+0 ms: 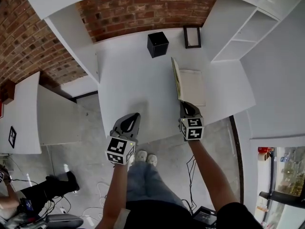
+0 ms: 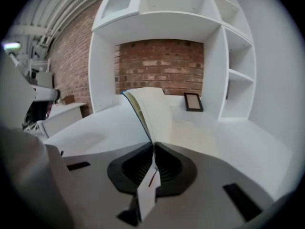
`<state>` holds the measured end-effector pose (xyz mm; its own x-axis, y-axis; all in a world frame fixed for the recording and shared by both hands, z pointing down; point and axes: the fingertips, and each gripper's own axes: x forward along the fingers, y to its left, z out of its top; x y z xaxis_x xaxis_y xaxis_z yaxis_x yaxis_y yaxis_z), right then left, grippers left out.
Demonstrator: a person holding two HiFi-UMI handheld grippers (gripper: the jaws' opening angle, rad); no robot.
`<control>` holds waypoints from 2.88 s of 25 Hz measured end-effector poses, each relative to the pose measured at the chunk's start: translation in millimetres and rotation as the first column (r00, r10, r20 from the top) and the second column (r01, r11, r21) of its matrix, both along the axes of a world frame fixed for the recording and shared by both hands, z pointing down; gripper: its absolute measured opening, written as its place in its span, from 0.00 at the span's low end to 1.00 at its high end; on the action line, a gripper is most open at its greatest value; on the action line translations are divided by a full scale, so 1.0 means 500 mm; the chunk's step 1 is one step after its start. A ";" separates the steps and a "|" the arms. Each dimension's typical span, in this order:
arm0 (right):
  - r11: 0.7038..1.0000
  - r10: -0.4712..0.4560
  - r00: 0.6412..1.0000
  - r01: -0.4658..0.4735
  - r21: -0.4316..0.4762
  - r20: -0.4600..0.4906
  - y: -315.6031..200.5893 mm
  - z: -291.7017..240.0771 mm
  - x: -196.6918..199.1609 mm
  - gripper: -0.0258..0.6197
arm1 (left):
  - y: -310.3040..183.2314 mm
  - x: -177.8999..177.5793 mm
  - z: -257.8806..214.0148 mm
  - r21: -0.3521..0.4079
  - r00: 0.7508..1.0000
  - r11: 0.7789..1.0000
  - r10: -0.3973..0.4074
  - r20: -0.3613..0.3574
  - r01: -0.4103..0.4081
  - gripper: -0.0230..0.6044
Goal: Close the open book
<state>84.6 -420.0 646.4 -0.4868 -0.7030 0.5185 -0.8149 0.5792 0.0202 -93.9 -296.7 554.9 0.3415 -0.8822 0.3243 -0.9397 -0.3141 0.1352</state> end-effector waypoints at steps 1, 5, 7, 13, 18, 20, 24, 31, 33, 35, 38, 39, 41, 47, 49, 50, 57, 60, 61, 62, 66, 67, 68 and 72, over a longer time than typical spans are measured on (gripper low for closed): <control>0.999 0.036 0.999 -0.035 -0.018 0.036 -0.003 0.000 0.009 0.06 | -0.001 0.001 0.000 -0.001 1.000 1.000 0.002 0.000 -0.002 0.05; 0.984 0.164 0.977 -0.152 -0.096 0.138 -0.015 0.007 0.047 0.06 | -0.004 0.005 0.002 -0.004 1.000 1.000 0.007 0.000 -0.007 0.05; 0.974 0.208 0.967 -0.189 -0.127 0.149 -0.021 0.015 0.067 0.06 | -0.005 0.006 0.003 -0.006 1.000 1.000 0.010 -0.001 -0.010 0.05; 0.954 0.257 0.963 -0.238 -0.183 0.084 -0.034 0.041 0.112 0.15 | -0.012 0.011 0.007 -0.014 1.000 1.000 0.015 0.000 -0.015 0.05; 0.945 0.263 0.965 -0.260 -0.198 -0.009 -0.037 0.057 0.131 0.22 | -0.020 0.017 0.008 -0.014 1.000 1.000 0.019 -0.015 -0.019 0.05; 0.947 0.258 0.965 -0.263 -0.187 -0.050 -0.035 0.061 0.135 0.23 | -0.021 0.020 0.009 -0.014 1.000 1.000 0.024 -0.018 -0.024 0.05; 0.930 0.275 0.956 -0.292 -0.225 -0.104 -0.028 0.081 0.148 0.24 | -0.024 0.021 0.007 -0.013 0.999 0.999 0.030 -0.015 -0.030 0.05; 0.932 0.268 0.957 -0.287 -0.223 -0.112 -0.019 0.077 0.169 0.25 | -0.029 0.023 0.005 -0.012 0.999 0.999 0.041 -0.012 -0.041 0.05; 0.933 0.272 0.957 -0.288 -0.217 -0.101 -0.021 0.070 0.172 0.25 | -0.032 0.028 0.005 -0.009 0.999 0.999 0.050 -0.010 -0.050 0.05; 0.935 0.277 0.957 -0.290 -0.204 -0.092 -0.022 0.060 0.175 0.25 | -0.034 0.034 0.002 -0.004 0.998 0.998 0.060 -0.009 -0.060 0.05; 0.943 0.278 0.958 -0.286 -0.173 -0.071 -0.018 0.036 0.176 0.25 | -0.039 0.042 -0.006 0.004 0.997 0.997 0.075 -0.006 -0.075 0.05; 0.946 0.278 0.959 -0.284 -0.159 -0.060 -0.017 0.025 0.177 0.25 | -0.042 0.044 -0.011 0.009 0.997 0.997 0.080 -0.005 -0.080 0.05; 0.953 0.274 0.961 -0.277 -0.125 -0.036 -0.015 -0.002 0.181 0.25 | -0.050 0.052 -0.024 0.024 0.996 0.996 0.091 -0.003 -0.090 0.05; 0.966 0.257 0.963 -0.259 0.018 0.080 -0.015 -0.131 0.195 0.24 | -0.076 0.069 -0.087 0.086 0.993 0.989 0.120 0.011 -0.121 0.05; 0.963 0.245 0.963 -0.255 0.085 0.115 -0.013 -0.187 0.199 0.23 | -0.084 0.077 -0.113 0.112 0.992 0.985 0.129 0.016 -0.130 0.05; 0.960 0.237 0.962 -0.253 0.121 0.132 -0.011 -0.217 0.200 0.22 | -0.088 0.081 -0.128 0.126 0.991 0.983 0.132 0.019 -0.134 0.05; 0.901 0.204 0.951 -0.276 0.335 0.235 0.018 -0.416 0.205 0.12 | -0.128 0.103 -0.245 0.246 0.987 0.956 0.153 0.049 -0.161 0.05; 0.880 0.194 0.942 -0.291 0.377 0.274 0.029 -0.475 0.212 0.10 | -0.142 0.108 -0.300 0.301 0.987 0.940 0.154 0.054 -0.163 0.05; 0.872 0.194 0.938 -0.299 0.388 0.288 0.033 -0.492 0.216 0.09 | -0.145 0.110 -0.316 0.316 0.986 0.934 0.154 0.056 -0.164 0.05; 0.864 0.195 0.933 -0.310 0.398 0.303 0.038 -0.507 0.220 0.09 | -0.146 0.112 -0.330 0.329 0.986 0.930 0.154 0.058 -0.165 0.05; 0.834 0.205 0.914 -0.351 0.425 0.351 0.050 -0.558 0.241 0.06 | -0.152 0.124 -0.373 0.371 0.987 0.914 0.153 0.055 -0.163 0.05; 0.829 0.206 0.911 -0.357 0.431 0.358 0.052 -0.569 0.243 0.06 | -0.154 0.125 -0.383 0.380 0.987 0.911 0.152 0.053 -0.161 0.05; 0.824 0.206 0.908 -0.362 0.436 0.364 0.054 -0.577 0.245 0.05 | -0.154 0.126 -0.391 0.387 0.987 0.908 0.152 0.051 -0.160 0.05; 0.806 0.213 0.899 -0.384 0.451 0.384 0.070 -0.600 0.253 0.04 | -0.154 0.132 -0.415 0.410 0.987 0.898 0.154 0.052 -0.161 0.05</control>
<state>211.0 -384.8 346.5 -0.2782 -0.9567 -0.0854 -0.9588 0.2820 -0.0354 -28.1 -373.7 347.7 0.4848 -0.8733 -0.0488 -0.8743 -0.4823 -0.0543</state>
